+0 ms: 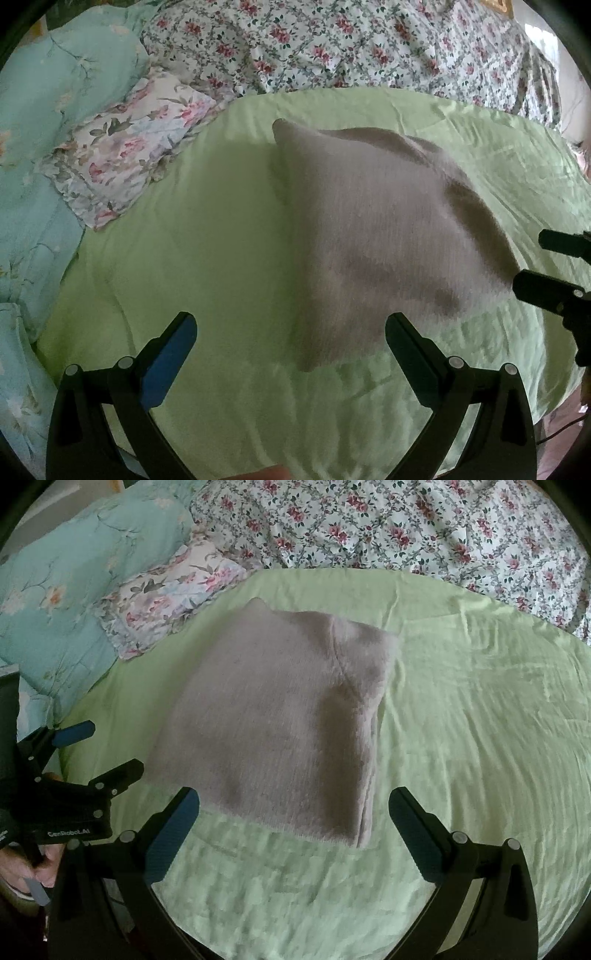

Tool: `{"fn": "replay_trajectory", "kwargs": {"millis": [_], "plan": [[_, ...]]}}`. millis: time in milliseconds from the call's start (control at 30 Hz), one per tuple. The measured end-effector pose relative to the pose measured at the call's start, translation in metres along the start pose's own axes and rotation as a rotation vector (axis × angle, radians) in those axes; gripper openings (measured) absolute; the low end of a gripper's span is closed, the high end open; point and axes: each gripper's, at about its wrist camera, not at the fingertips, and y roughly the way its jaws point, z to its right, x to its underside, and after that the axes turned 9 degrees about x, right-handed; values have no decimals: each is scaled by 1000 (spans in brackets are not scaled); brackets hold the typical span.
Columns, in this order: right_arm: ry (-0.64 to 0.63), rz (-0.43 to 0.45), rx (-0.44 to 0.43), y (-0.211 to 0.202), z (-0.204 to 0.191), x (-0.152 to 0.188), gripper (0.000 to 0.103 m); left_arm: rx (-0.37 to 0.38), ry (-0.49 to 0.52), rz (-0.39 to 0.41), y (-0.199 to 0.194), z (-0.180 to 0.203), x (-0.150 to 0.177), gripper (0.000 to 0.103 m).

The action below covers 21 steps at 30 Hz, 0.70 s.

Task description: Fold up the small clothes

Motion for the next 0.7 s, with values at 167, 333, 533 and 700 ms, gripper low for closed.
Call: {"fn": "replay_trajectory", "kwargs": {"millis": [167, 333, 533, 700], "plan": [[-1, -2, -5, 6, 3, -8, 102, 14, -19, -6, 6, 0, -6, 102], [1, -6, -7, 10, 5, -11, 102, 30, -34, -7, 11, 0, -10, 102], [6, -5, -6, 12, 6, -13, 102, 27, -30, -1, 12, 1, -13, 102], [7, -5, -6, 12, 6, -13, 102, 28, -27, 2, 12, 3, -15, 102]]}}
